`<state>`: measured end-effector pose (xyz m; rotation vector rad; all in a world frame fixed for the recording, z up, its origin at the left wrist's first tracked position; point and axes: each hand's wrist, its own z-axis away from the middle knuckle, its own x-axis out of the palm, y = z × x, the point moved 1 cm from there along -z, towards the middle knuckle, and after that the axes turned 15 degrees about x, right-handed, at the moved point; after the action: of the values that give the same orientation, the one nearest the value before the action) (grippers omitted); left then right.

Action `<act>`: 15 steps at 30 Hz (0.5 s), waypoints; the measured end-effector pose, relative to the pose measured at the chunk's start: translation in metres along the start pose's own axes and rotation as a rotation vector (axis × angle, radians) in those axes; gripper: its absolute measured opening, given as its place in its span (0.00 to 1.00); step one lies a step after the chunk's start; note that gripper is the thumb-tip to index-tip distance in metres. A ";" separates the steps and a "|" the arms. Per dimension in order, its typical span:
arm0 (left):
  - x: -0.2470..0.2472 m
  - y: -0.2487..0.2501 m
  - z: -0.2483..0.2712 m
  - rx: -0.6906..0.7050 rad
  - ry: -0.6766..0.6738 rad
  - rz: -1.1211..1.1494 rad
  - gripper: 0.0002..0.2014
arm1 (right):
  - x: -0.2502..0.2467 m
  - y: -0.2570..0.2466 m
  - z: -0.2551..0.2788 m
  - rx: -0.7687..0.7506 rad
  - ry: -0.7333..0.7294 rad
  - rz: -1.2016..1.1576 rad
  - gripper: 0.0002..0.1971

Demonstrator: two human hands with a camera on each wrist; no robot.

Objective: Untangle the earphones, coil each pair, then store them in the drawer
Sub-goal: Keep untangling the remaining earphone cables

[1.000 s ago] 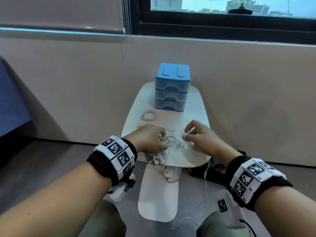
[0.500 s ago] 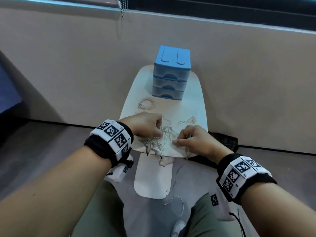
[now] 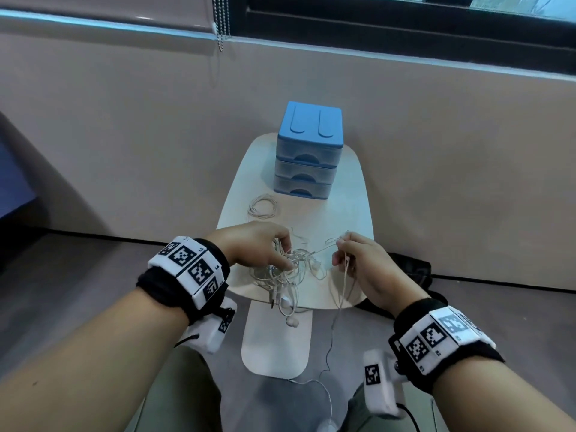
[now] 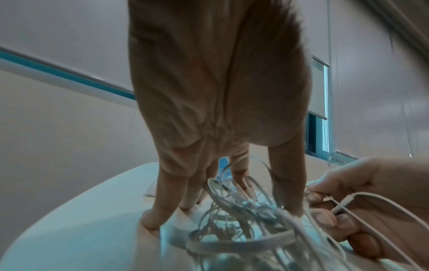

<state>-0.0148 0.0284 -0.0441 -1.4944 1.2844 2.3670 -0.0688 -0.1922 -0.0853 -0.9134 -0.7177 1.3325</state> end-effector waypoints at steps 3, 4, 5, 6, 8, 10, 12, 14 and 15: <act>0.000 0.001 0.001 0.000 0.024 0.022 0.14 | 0.002 0.000 -0.005 -0.001 0.059 -0.081 0.11; 0.000 0.001 0.001 0.000 0.019 0.020 0.13 | 0.003 0.001 -0.008 0.000 0.080 -0.088 0.11; 0.000 0.002 0.000 0.000 0.012 0.018 0.13 | 0.004 0.002 -0.010 0.003 0.099 -0.092 0.10; 0.000 0.001 0.000 -0.002 0.005 0.018 0.14 | 0.004 0.003 -0.012 0.009 0.116 -0.096 0.10; 0.000 -0.001 -0.001 -0.006 -0.006 0.031 0.14 | 0.003 0.004 -0.016 0.024 0.155 -0.115 0.08; -0.001 -0.003 -0.001 -0.004 -0.014 0.040 0.16 | 0.003 0.003 -0.021 0.038 0.208 -0.140 0.06; -0.001 -0.006 0.000 0.003 -0.017 0.026 0.16 | 0.006 0.004 -0.024 0.039 0.265 -0.159 0.06; 0.000 -0.008 0.000 0.006 -0.019 0.009 0.17 | 0.011 0.005 -0.025 0.026 0.316 -0.128 0.09; 0.001 -0.009 0.000 0.006 -0.021 0.002 0.17 | 0.014 0.005 -0.024 0.021 0.330 -0.111 0.10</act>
<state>-0.0112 0.0335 -0.0503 -1.4639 1.2871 2.3713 -0.0486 -0.1822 -0.1025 -1.0312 -0.4896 1.0567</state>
